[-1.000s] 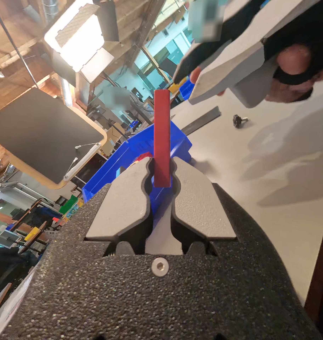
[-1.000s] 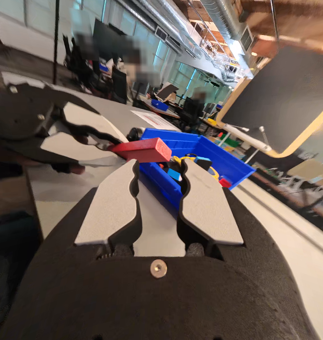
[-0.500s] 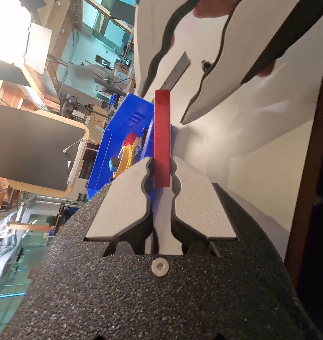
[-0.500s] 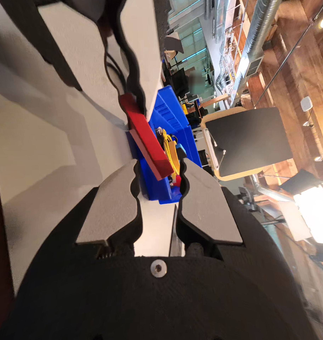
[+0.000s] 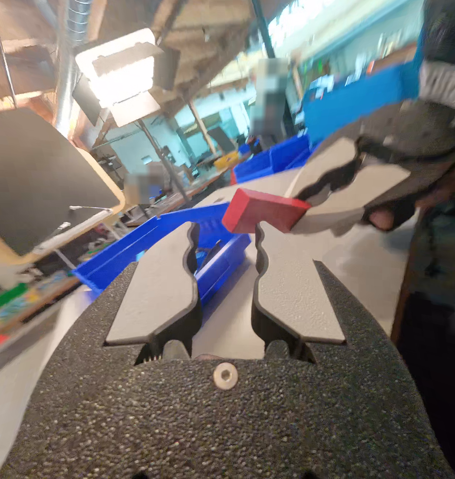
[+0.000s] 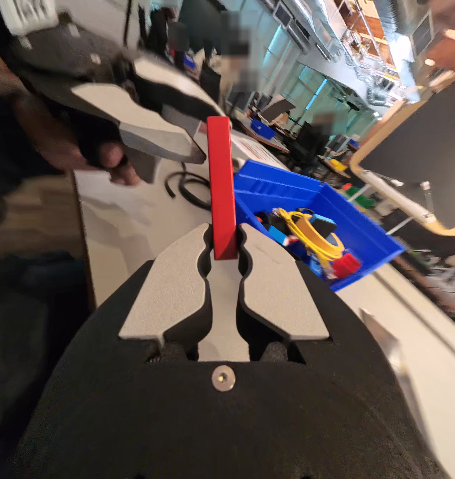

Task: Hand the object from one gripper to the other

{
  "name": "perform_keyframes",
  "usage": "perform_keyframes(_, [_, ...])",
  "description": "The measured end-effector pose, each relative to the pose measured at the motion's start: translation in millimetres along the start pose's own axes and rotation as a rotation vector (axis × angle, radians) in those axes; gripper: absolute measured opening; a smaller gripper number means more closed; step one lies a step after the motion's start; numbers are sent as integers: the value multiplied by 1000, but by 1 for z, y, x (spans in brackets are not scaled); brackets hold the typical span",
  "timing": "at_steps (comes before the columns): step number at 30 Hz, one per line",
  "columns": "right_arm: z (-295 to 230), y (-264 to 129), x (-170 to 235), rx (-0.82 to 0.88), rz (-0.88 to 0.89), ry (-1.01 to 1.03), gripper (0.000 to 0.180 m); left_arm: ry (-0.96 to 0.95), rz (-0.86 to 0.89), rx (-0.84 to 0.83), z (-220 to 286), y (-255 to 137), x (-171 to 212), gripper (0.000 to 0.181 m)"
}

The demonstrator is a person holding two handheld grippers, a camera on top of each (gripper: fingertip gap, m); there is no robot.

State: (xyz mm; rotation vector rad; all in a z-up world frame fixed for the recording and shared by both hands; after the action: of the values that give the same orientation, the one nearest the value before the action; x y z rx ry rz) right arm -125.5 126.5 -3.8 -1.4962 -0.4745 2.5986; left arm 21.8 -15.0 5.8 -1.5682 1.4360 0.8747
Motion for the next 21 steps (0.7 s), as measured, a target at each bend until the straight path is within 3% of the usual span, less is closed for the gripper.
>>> perform_keyframes(7, [2,-2,-10,-345,211,386,16,-450,263,315,-3,5,-2,41])
perform_keyframes(16, [0,7,-5,-470,237,499,16,-545,277,491,9,17,3,29])
perform_keyframes(21, [3,9,-3,-497,231,533,17,-521,276,481,9,17,3,23])
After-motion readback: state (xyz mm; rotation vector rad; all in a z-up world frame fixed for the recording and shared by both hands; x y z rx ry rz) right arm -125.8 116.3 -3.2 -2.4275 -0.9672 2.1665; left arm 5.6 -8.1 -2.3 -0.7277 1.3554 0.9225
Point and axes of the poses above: each gripper's, where its closed fingertips meet, y out along the fingers, x out of its underside, z = x × y across the jaws, the point moved 10 cm from there along -y, back along the fingers, and after that the axes turned 14 degrees about -z, right-handed, at the moved point
